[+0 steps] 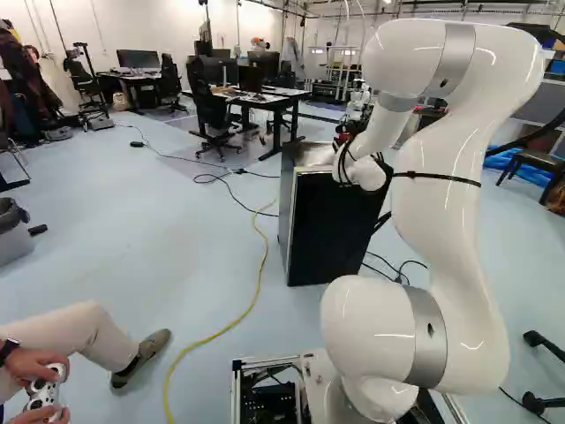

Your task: Grab a drink from the fridge

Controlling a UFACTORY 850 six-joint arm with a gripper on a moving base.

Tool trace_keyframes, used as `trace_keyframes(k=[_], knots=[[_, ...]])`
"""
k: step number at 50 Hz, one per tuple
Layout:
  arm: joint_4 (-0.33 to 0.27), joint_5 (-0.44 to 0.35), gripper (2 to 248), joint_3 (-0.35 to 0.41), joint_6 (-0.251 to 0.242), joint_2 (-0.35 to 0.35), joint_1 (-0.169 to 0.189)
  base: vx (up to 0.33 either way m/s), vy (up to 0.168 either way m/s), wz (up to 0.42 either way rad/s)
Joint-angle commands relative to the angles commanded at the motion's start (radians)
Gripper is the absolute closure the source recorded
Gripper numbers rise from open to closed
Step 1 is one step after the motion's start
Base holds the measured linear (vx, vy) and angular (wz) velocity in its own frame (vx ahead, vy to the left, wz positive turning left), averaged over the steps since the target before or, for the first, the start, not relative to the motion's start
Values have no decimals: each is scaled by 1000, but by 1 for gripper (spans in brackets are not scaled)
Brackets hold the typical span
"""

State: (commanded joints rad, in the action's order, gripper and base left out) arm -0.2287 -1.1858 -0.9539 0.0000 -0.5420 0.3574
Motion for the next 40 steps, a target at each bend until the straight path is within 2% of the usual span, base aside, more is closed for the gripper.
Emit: trace_keyframes(k=[20,40], knots=[[24,33,151,92,0,88,-38,0,0,0],[60,83,151,229,0,217,-94,0,0,0]])
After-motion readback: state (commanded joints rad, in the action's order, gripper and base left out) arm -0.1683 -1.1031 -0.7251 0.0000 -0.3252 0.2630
